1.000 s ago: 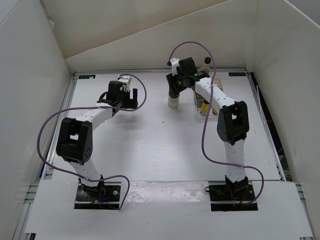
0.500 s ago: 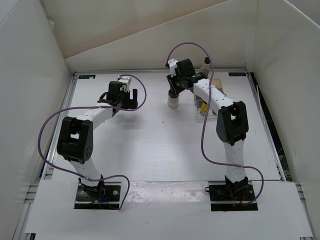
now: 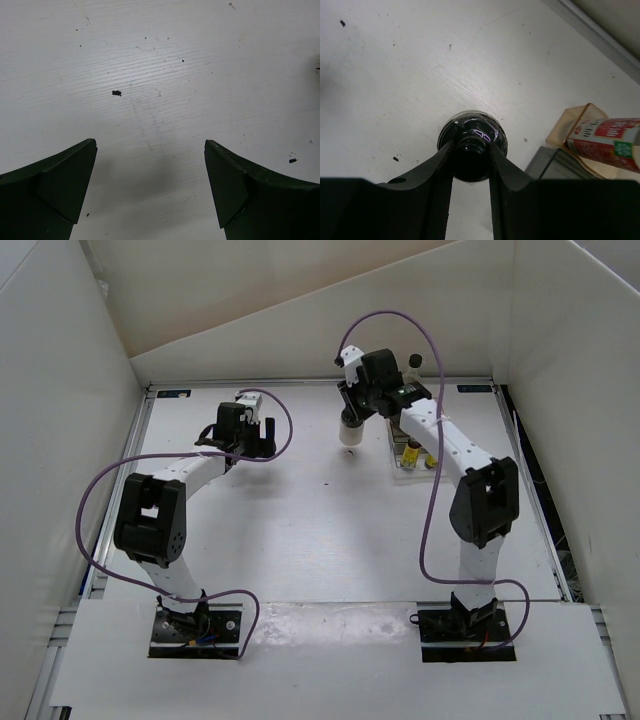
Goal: Organize the condiment bottles
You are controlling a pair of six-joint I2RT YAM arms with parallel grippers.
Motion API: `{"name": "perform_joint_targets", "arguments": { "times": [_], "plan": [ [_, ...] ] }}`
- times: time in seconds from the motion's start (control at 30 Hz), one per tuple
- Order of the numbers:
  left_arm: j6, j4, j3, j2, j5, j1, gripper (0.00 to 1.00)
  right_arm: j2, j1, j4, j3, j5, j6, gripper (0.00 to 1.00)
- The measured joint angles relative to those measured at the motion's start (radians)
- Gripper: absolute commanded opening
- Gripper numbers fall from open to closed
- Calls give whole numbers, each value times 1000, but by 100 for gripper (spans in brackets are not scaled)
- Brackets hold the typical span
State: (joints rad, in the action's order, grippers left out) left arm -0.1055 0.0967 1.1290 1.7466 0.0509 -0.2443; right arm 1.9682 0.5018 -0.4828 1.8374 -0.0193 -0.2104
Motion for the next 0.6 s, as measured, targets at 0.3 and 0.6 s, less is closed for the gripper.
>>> {"name": "perform_joint_targets", "arguments": {
  "times": [0.3,0.6],
  "plan": [
    [-5,0,0,0,1,-4,100,-145,-42,8,-18,28,-3,0],
    [-8,1,0,0,2,-21,100,-172,-164,7,-78,40,1,0]
  ]
}}
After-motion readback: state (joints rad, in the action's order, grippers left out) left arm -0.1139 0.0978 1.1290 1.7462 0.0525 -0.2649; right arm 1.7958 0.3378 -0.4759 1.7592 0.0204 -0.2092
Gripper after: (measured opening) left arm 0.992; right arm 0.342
